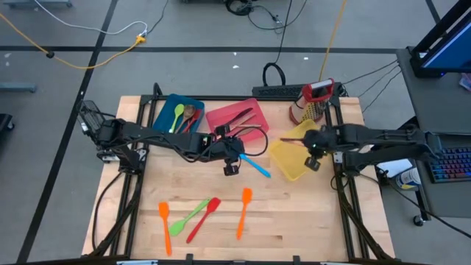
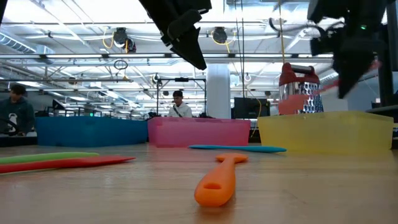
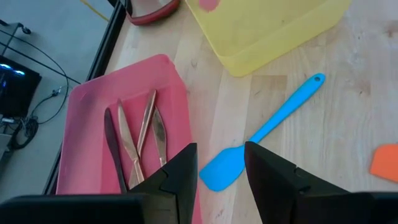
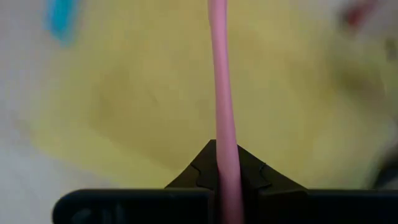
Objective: Pick & Place Kitchen Items
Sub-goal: Put the pink spatula into the yellow bin, then put the blue spatula into the yellow bin
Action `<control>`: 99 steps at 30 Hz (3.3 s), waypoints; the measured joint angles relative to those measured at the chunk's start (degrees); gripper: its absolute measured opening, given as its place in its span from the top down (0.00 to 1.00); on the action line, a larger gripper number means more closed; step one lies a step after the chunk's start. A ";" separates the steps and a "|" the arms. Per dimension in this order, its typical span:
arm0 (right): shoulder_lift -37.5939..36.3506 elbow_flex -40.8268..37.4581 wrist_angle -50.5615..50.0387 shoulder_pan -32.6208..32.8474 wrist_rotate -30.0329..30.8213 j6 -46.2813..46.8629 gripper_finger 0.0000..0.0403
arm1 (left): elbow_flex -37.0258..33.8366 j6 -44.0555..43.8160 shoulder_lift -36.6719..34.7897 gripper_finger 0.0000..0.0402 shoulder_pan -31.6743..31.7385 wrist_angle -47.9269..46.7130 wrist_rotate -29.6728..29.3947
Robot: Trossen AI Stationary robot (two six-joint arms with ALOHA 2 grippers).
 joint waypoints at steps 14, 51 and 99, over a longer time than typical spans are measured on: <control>7.67 -2.23 4.51 -0.01 -17.70 -6.80 0.98 | 0.00 -0.14 0.00 0.66 0.00 0.35 0.09; 13.82 -0.38 8.35 -10.08 -4.43 -11.53 0.77 | 0.00 -4.01 0.00 0.66 -0.07 -7.89 -0.11; 4.72 -7.24 63.46 6.59 -4.23 -11.75 0.77 | 0.04 -11.80 -14.37 0.66 -7.82 -26.99 -7.38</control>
